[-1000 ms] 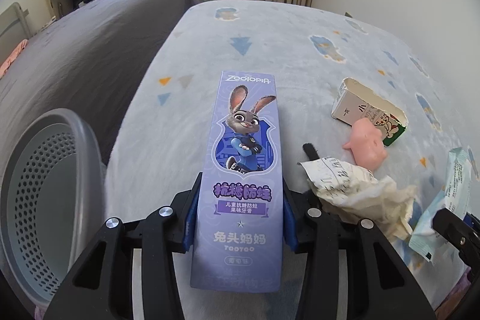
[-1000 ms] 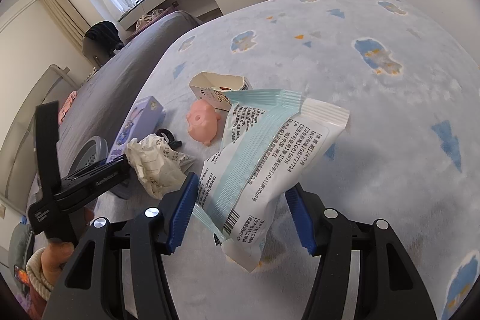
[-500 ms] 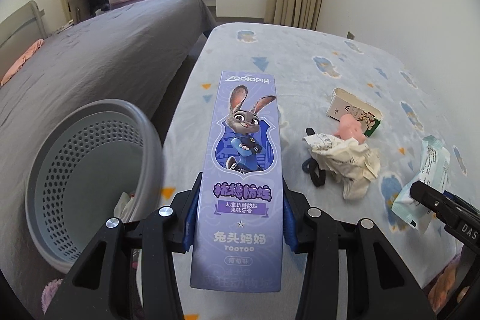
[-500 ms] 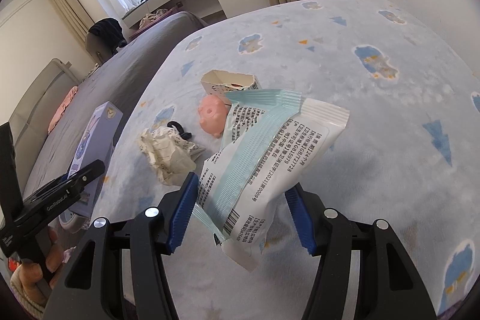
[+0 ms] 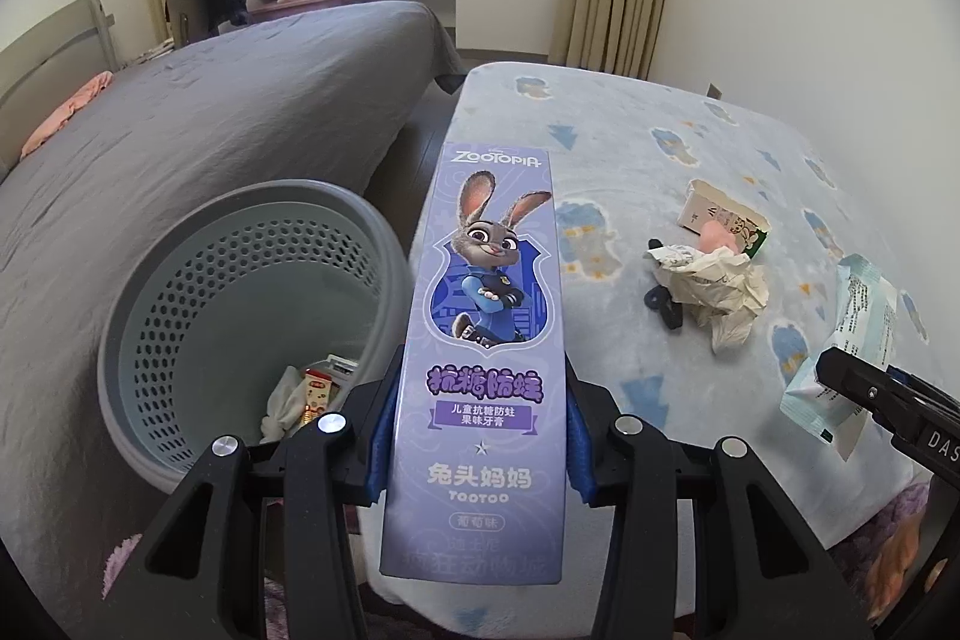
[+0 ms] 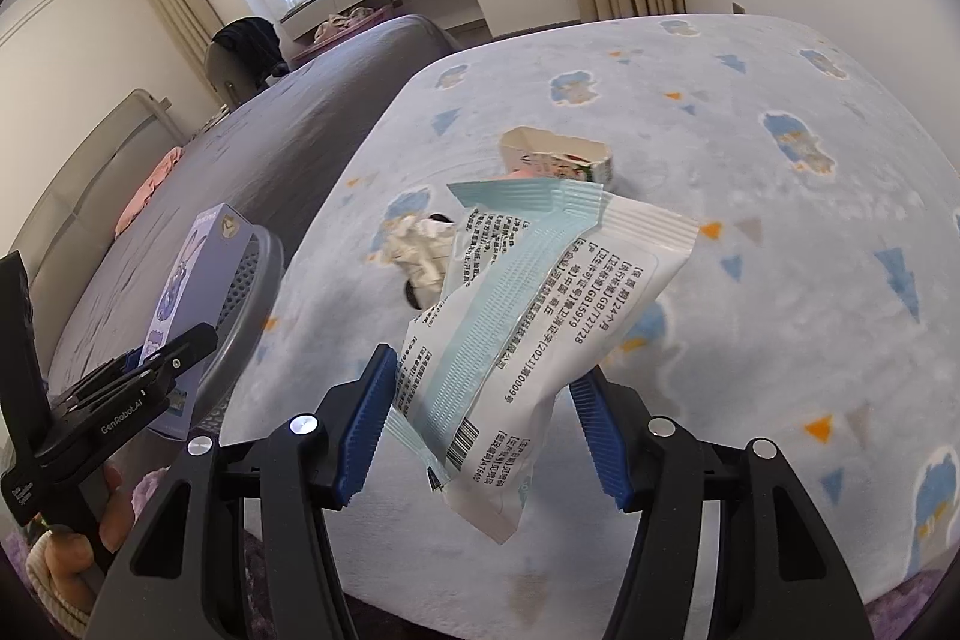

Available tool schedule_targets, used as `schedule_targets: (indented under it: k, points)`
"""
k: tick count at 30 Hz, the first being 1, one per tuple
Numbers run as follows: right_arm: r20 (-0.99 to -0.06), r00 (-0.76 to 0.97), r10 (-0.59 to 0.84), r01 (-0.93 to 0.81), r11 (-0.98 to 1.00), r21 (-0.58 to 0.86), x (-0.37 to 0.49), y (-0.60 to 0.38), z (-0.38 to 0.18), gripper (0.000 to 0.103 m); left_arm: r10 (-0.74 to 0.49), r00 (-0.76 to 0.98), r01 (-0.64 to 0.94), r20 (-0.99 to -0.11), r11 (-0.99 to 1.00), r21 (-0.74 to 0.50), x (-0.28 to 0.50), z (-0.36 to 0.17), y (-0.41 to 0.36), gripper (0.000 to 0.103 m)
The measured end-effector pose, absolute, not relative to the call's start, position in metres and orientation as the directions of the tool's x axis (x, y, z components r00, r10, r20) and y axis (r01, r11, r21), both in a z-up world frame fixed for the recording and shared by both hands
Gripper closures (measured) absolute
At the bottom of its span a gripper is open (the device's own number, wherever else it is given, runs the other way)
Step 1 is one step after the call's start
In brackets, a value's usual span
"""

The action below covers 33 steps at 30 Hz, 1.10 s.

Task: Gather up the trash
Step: 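Carry toothpaste box and wrapper over the gray basket and open both tools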

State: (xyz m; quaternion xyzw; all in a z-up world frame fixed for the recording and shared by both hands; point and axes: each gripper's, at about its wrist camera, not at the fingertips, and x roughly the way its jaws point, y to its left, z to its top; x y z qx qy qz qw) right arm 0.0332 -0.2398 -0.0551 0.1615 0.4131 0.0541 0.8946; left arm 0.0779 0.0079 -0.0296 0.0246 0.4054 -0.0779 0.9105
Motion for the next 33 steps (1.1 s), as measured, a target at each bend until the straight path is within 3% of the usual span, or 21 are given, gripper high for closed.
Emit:
schedule_targets:
  k: [11, 33]
  points:
    - [-0.745, 0.612, 0.265, -0.068, 0.956, 0.284, 0.067, -0.169, -0.05, 0.046, -0.114, 0.664, 0.112, -0.739, 0.992, -0.052, 0.082, -0.042, 0.061, 0.06]
    - [-0.757, 0.47, 0.454, -0.366, 0.881, 0.301, 0.163, -0.007, -0.068, 0.045, 0.032, 0.64, -0.066, -0.768, 0.998, -0.014, 0.124, -0.06, 0.174, 0.059]
